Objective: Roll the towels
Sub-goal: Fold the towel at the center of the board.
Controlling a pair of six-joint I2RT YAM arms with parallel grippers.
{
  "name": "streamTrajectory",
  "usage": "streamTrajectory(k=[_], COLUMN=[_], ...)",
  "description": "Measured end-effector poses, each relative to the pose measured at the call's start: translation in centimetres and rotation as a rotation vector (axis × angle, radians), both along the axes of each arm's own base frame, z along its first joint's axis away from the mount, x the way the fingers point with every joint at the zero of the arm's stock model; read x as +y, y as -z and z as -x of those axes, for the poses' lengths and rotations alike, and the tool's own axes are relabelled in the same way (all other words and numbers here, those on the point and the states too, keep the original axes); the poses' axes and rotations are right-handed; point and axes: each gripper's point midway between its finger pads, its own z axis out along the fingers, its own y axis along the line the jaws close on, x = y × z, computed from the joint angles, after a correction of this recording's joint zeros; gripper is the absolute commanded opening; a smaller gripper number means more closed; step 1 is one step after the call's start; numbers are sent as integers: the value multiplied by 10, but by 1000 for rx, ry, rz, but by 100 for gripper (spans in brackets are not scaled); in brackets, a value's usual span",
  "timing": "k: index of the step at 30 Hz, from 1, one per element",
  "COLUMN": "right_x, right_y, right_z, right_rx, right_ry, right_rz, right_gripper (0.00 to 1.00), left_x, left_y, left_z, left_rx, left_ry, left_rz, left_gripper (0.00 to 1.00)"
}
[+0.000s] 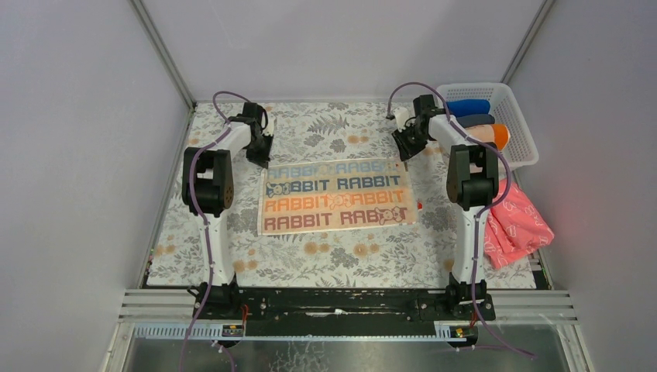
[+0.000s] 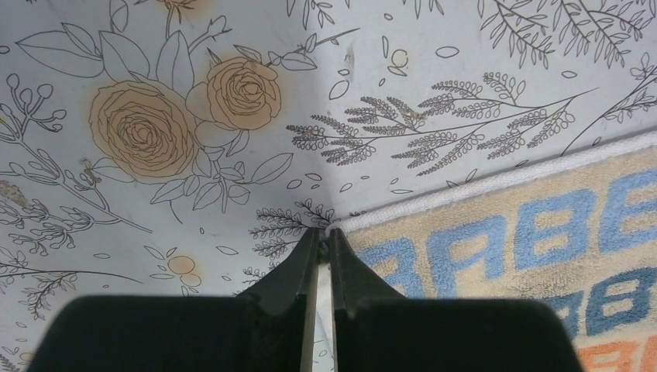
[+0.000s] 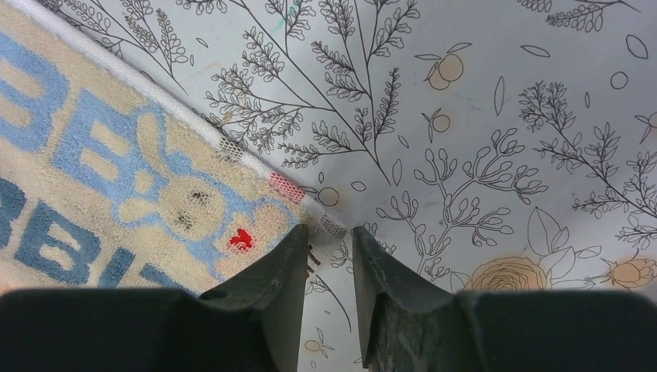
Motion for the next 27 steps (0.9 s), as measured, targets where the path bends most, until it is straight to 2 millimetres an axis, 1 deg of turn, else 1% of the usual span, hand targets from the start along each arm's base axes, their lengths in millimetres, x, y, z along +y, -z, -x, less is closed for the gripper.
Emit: streamTrajectory(k=[4,8,10,11,15,18,20,22,24,27], right_x=[2,5,6,6,2,-2,-4,-7,-8,-10], right_y=[1,1,1,2,1,-1,-3,-9,-20,-41], right_z=[2,3,4,4,1,-8,-14,-20,-31,-50], right_rx=[6,23,25,24,7,-31,-52,-73,-107,-179], right_ry=[-24,-52,-62,-64,-53,-39,-28,-19,-11,4], right_rz=[16,41,56,65,98,132,146,147,142,137], right_gripper=[27,13,2,0,0,0,0,0,0,0], left_x=[0,1,0,0,4,6,6,6,5,5], left_y=[0,0,0,0,-2,-5,-9,-16,-26,-42], left_z=[0,0,0,0,1,-1,-6,-16,-27,-41], left_rx=[0,0,0,0,7,13,4,-22,-55,-107], left_ry=[0,-1,-1,-1,-7,-11,-12,-13,-14,-15], left_rz=[-1,-3,-3,-4,-20,-28,-30,-31,-30,-27], left_gripper=[0,0,0,0,0,0,0,0,0,0])
